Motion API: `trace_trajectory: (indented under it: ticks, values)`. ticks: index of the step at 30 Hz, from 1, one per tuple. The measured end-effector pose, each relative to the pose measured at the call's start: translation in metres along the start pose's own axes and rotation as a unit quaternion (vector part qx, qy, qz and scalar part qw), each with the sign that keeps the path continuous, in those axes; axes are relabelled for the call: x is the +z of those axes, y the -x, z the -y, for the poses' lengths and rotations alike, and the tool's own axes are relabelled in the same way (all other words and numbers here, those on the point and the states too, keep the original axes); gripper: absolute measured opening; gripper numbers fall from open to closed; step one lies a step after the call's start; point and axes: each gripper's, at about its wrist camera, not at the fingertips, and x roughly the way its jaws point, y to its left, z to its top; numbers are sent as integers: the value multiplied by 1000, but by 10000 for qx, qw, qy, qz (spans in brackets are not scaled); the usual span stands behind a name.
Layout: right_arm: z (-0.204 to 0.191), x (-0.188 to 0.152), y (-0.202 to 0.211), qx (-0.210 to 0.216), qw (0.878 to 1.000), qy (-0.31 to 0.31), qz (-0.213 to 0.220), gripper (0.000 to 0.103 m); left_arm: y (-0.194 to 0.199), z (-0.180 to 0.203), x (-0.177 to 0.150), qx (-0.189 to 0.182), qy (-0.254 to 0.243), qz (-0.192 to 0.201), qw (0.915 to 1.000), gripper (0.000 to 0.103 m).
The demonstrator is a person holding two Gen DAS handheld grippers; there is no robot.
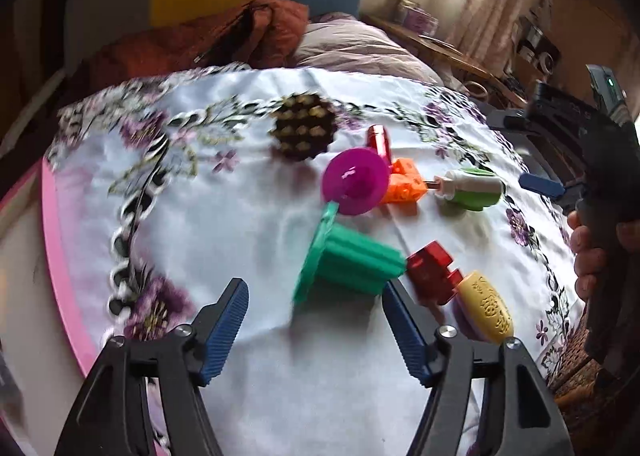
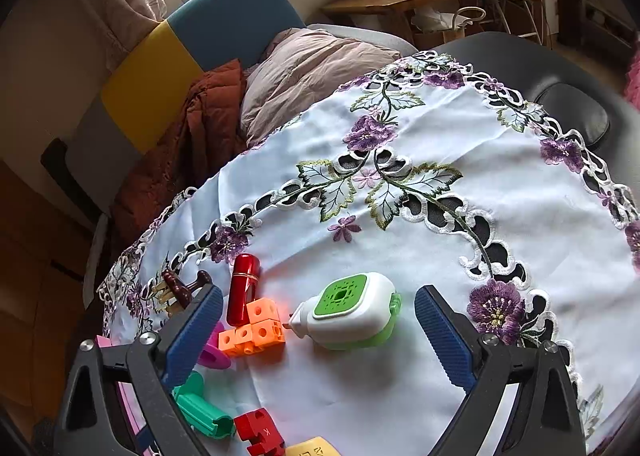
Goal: Organize rigid objects
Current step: 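Grasp the green spool with the left gripper while the right gripper grasps the red blocks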
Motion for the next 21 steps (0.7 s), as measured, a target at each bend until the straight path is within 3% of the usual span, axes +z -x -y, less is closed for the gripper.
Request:
trace_trajectory:
  ticks: [4, 9, 10, 11, 15, 21]
  values:
    - [-1, 0, -1, 43, 10000, 5, -39, 98, -9, 23, 14, 206, -696, 9, 9974, 83]
    - [0, 1, -1, 79, 10000, -16, -23, 98, -28, 35, 20, 501, -1340, -85, 9897, 83]
    - [1, 2, 1, 72, 10000, -51, 13, 98, -34, 32, 21, 445, -1292, -170, 9905, 80]
    - [4, 3, 4, 48, 9999, -117, 103, 98, -36, 28, 21, 286, -1168, -216, 9925, 59]
    - [28, 12, 16, -41, 9970, -633, 452, 98, -34, 19, 9, 166, -876, -132, 9959, 60]
    - [37, 9, -2, -100, 9961, -880, 42, 98, -14, 15, -15, 138, -686, -35, 9975, 60]
